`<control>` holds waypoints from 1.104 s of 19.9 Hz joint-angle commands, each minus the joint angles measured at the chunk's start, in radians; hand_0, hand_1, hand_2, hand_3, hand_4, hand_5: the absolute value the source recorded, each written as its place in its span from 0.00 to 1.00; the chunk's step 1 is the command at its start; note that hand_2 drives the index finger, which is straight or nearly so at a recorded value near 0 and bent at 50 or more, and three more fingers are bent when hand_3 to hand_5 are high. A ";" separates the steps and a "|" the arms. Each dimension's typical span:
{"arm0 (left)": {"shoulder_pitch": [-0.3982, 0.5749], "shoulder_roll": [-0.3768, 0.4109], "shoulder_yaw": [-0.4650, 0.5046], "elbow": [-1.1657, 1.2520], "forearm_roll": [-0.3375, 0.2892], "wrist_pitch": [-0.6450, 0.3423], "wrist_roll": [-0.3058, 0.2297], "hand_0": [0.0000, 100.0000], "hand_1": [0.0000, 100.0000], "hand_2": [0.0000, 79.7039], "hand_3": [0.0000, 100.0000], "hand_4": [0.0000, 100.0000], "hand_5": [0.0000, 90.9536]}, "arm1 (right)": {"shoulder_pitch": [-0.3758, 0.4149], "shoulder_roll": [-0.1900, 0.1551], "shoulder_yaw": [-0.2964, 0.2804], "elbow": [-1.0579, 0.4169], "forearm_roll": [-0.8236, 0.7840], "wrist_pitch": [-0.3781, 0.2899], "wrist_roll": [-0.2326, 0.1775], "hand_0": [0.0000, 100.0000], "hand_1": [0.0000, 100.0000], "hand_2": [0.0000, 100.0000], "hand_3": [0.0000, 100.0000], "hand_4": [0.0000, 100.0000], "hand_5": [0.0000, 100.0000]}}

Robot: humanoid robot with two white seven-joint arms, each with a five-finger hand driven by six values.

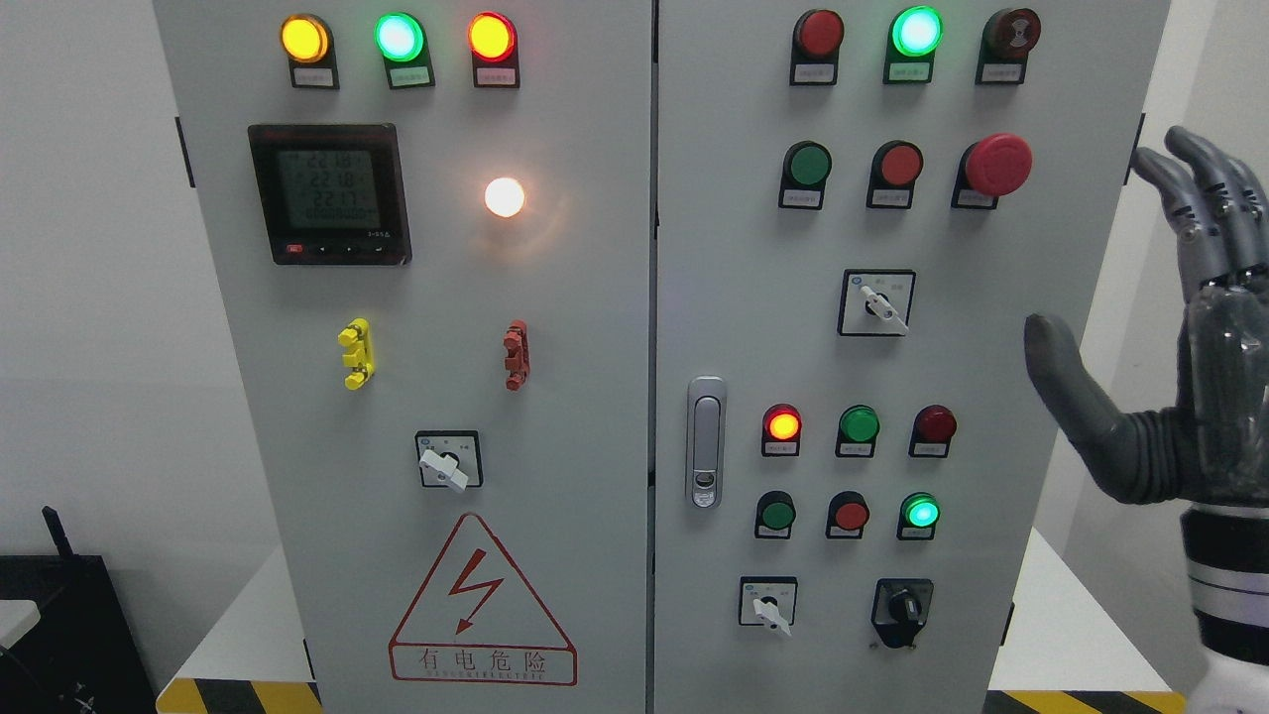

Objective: Rotate and turn off gray switch

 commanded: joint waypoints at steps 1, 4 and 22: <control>0.000 0.000 -0.002 0.014 0.000 0.001 0.003 0.12 0.39 0.00 0.00 0.00 0.00 | -0.002 0.000 -0.001 0.000 0.000 0.001 -0.001 0.25 0.08 0.00 0.00 0.00 0.00; 0.000 0.000 -0.002 0.014 0.000 0.001 0.003 0.12 0.39 0.00 0.00 0.00 0.00 | 0.000 0.000 -0.001 0.000 0.000 0.001 -0.001 0.25 0.08 0.00 0.00 0.00 0.00; 0.000 0.000 -0.002 0.014 0.000 0.001 0.003 0.12 0.39 0.00 0.00 0.00 0.00 | 0.008 0.033 0.002 0.046 -0.002 -0.003 -0.099 0.27 0.34 0.06 0.46 0.49 0.64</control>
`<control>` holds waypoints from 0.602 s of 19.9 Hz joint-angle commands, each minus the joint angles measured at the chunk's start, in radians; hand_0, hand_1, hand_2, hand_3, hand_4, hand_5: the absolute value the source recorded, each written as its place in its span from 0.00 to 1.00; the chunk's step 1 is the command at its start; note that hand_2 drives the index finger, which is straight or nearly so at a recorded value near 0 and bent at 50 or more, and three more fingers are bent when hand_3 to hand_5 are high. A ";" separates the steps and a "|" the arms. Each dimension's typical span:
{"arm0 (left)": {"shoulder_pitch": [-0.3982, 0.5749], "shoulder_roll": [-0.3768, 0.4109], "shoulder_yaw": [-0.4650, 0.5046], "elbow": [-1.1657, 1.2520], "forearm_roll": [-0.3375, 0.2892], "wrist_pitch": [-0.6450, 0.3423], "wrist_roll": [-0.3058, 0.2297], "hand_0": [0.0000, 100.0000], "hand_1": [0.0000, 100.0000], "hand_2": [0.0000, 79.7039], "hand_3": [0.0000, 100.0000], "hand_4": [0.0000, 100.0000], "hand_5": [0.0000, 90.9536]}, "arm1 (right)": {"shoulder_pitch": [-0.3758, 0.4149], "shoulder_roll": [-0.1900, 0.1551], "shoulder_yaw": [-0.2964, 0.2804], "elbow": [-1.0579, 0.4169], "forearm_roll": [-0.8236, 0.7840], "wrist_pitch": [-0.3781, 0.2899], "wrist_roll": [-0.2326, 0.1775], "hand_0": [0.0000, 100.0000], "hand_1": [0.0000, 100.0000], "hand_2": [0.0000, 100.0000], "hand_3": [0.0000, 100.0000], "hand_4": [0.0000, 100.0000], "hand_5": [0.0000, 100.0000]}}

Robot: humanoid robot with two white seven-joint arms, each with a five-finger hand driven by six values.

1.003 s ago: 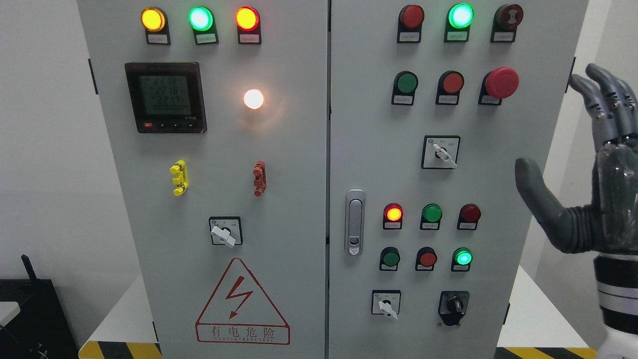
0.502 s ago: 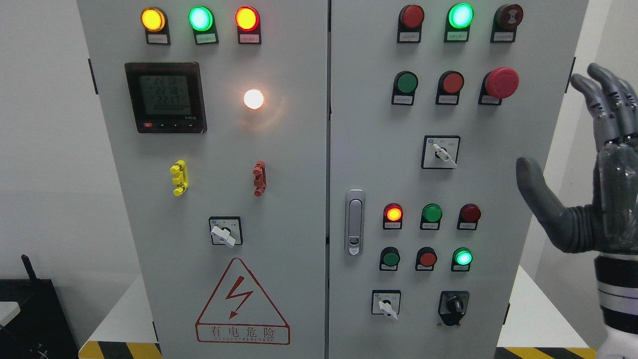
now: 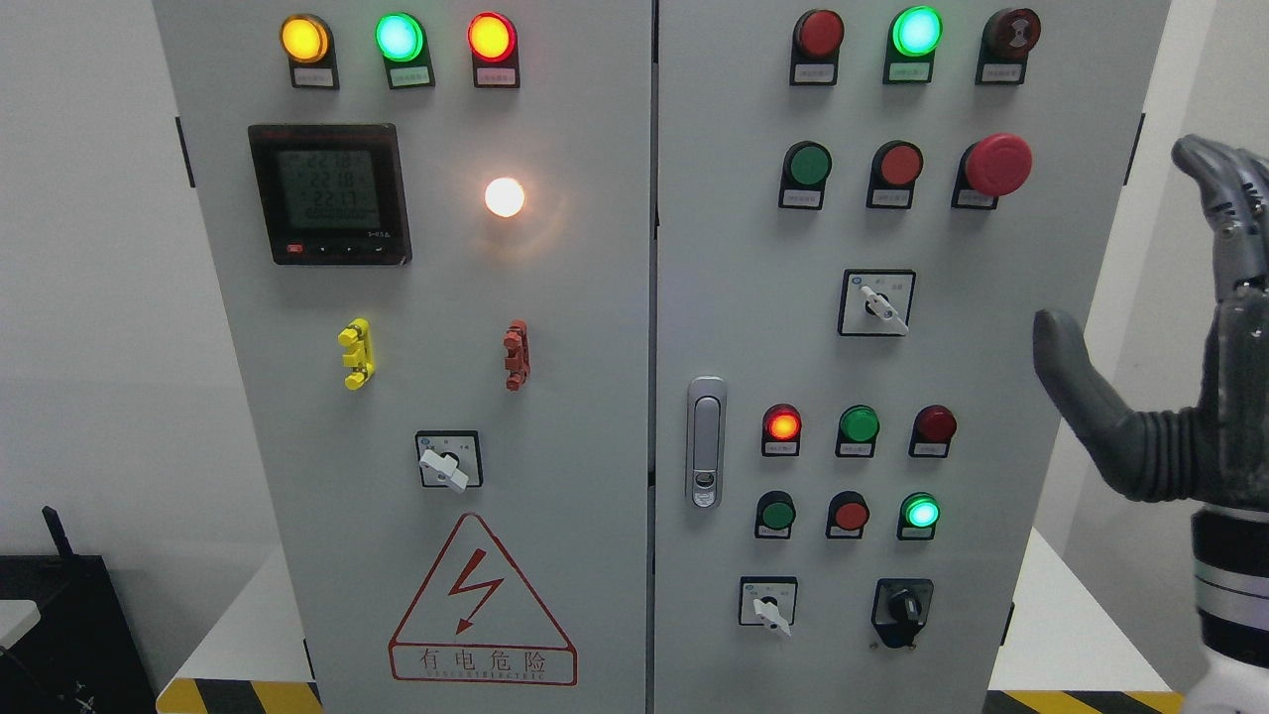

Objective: Rotate and turn off gray switch

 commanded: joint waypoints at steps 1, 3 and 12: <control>0.000 0.000 -0.002 0.014 0.000 0.001 -0.003 0.12 0.39 0.00 0.00 0.00 0.00 | 0.002 0.024 0.004 0.031 -0.001 0.001 -0.029 0.28 0.35 0.08 0.48 0.54 0.72; 0.000 0.000 -0.002 0.014 0.000 0.001 -0.004 0.12 0.39 0.00 0.00 0.00 0.00 | 0.002 0.024 0.006 0.046 -0.001 0.004 -0.037 0.25 0.34 0.15 0.55 0.70 0.96; 0.000 0.000 -0.002 0.014 0.000 0.001 -0.004 0.12 0.39 0.00 0.00 0.00 0.00 | 0.004 0.055 0.056 0.071 -0.001 0.119 -0.035 0.04 0.32 0.42 0.70 0.84 1.00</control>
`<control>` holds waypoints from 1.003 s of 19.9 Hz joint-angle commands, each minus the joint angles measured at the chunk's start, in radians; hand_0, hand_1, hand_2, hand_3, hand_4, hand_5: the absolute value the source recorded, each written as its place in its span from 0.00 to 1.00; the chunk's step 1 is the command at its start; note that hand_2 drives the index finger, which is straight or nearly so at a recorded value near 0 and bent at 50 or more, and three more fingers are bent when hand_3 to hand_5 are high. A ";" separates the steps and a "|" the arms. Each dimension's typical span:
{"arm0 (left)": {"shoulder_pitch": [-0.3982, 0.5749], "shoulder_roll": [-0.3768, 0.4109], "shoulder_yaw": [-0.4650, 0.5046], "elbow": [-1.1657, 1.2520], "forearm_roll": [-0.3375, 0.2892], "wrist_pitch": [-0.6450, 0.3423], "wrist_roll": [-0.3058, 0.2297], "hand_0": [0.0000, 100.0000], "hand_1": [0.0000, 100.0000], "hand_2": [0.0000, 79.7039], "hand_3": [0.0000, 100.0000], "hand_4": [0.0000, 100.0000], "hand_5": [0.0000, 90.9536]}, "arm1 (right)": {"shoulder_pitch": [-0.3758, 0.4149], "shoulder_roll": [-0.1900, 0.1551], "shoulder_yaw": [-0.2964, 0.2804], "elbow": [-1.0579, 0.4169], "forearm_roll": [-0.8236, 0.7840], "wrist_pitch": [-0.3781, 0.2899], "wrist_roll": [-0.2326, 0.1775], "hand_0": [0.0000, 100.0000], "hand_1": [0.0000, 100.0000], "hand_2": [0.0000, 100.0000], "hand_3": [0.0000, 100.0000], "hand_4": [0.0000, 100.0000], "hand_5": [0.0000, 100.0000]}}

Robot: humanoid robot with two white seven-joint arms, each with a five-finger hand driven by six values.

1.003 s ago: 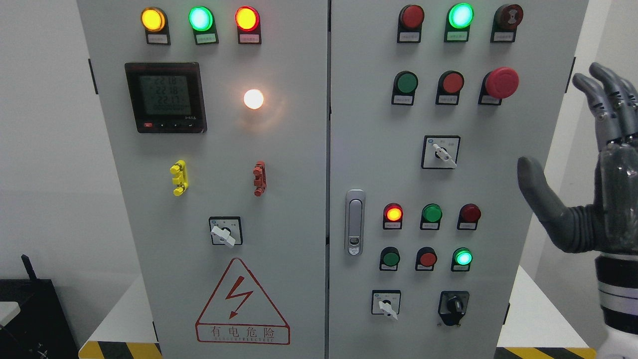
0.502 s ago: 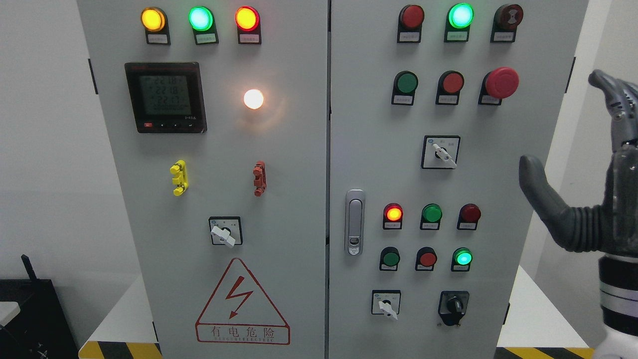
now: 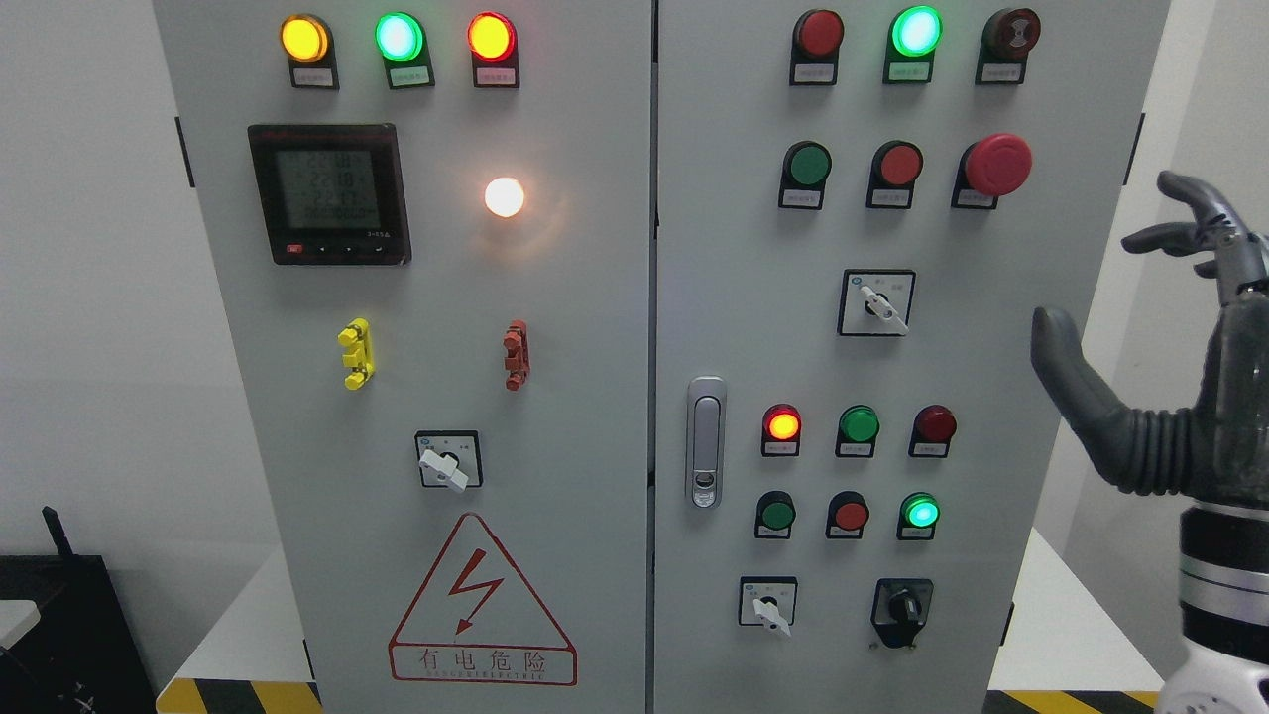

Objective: Rotate and turn off gray switch

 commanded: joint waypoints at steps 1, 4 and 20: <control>0.000 0.000 -0.002 0.014 0.000 0.001 -0.001 0.12 0.39 0.00 0.00 0.00 0.00 | 0.001 0.030 0.048 0.033 -0.002 0.036 0.000 0.02 0.29 0.45 0.71 0.84 1.00; 0.000 0.000 -0.002 0.014 0.000 0.001 0.000 0.12 0.39 0.00 0.00 0.00 0.00 | 0.004 0.052 0.078 0.036 -0.003 0.053 0.000 0.00 0.28 0.48 0.72 0.85 1.00; 0.000 0.000 -0.002 0.014 0.000 0.001 0.000 0.12 0.39 0.00 0.00 0.00 0.00 | 0.001 0.056 0.098 0.104 -0.005 0.113 -0.003 0.00 0.37 0.49 0.96 0.97 1.00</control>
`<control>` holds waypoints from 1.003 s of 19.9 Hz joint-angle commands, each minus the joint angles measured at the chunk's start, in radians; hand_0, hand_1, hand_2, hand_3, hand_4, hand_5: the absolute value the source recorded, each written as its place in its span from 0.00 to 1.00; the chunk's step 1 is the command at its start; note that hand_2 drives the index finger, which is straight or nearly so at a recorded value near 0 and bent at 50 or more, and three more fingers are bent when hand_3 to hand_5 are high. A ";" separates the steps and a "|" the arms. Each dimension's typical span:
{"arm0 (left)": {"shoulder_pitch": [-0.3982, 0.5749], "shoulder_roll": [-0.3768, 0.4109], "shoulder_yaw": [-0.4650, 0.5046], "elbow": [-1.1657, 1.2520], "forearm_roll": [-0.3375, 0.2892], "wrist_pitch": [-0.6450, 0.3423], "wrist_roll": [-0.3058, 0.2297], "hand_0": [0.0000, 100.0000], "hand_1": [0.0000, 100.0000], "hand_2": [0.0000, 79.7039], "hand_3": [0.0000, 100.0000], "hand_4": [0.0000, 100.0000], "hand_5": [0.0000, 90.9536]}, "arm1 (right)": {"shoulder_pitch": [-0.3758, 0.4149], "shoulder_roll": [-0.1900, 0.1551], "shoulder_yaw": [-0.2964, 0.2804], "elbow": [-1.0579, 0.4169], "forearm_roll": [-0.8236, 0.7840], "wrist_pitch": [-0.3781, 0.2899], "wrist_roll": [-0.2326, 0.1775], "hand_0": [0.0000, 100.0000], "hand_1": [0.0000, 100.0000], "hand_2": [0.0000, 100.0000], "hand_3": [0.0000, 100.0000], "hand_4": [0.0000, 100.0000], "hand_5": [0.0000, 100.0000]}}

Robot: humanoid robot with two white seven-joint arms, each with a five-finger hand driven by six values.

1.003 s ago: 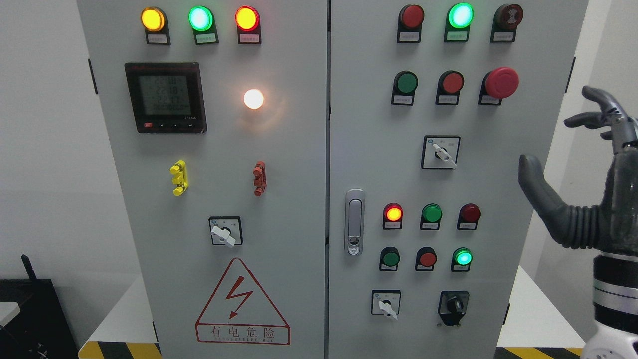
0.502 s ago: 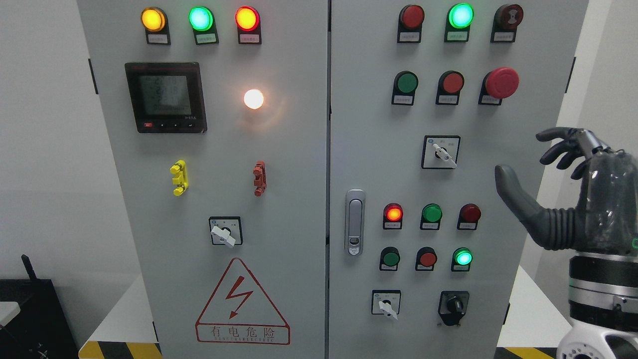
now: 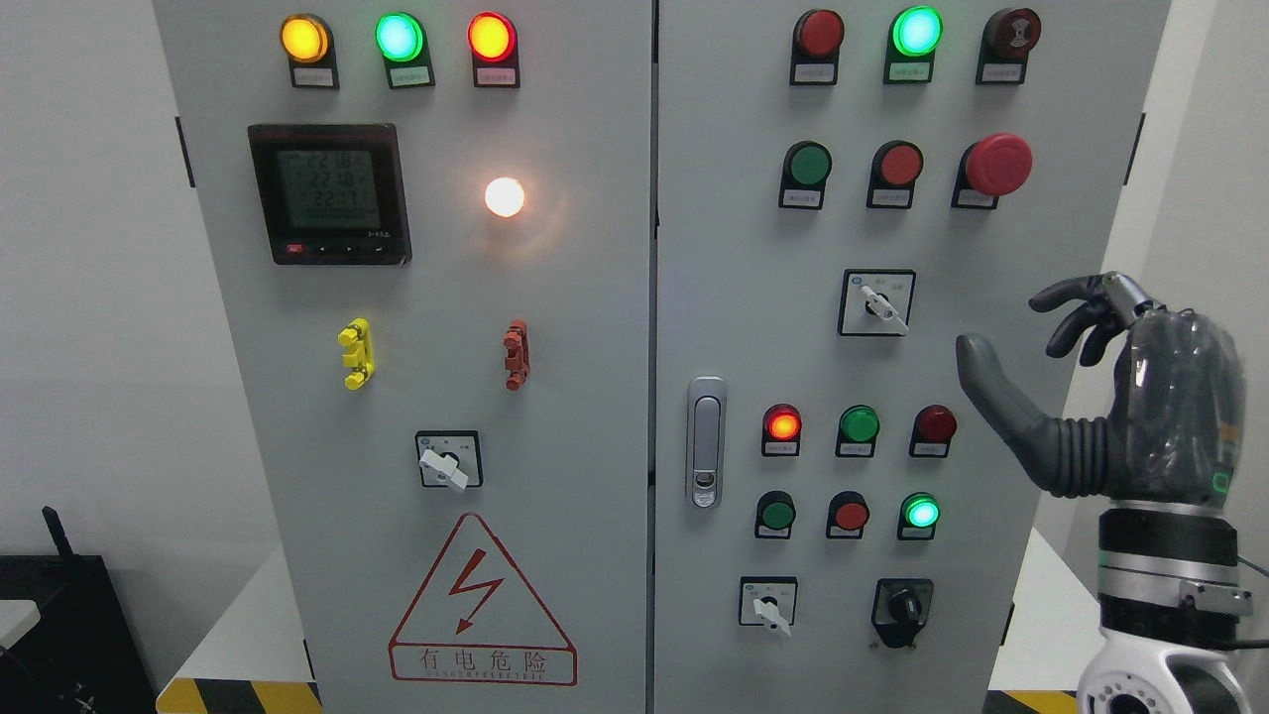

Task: Rotate and turn off gray switch
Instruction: 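Reach the right hand toward the white rotary switch below the red button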

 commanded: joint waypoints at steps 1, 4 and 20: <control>0.000 0.000 -0.002 0.014 0.000 0.001 0.005 0.12 0.39 0.00 0.00 0.00 0.00 | -0.001 0.020 0.027 0.041 0.000 0.001 -0.002 0.00 0.37 0.49 0.98 0.97 1.00; 0.000 0.000 -0.002 0.014 0.000 0.001 0.005 0.12 0.39 0.00 0.00 0.00 0.00 | -0.003 0.021 0.042 0.041 0.000 0.026 -0.002 0.00 0.38 0.49 1.00 0.99 1.00; 0.000 0.000 -0.002 0.014 0.000 0.001 0.004 0.12 0.39 0.00 0.00 0.00 0.00 | -0.070 0.069 0.085 0.092 -0.003 0.143 -0.003 0.00 0.38 0.54 1.00 0.99 1.00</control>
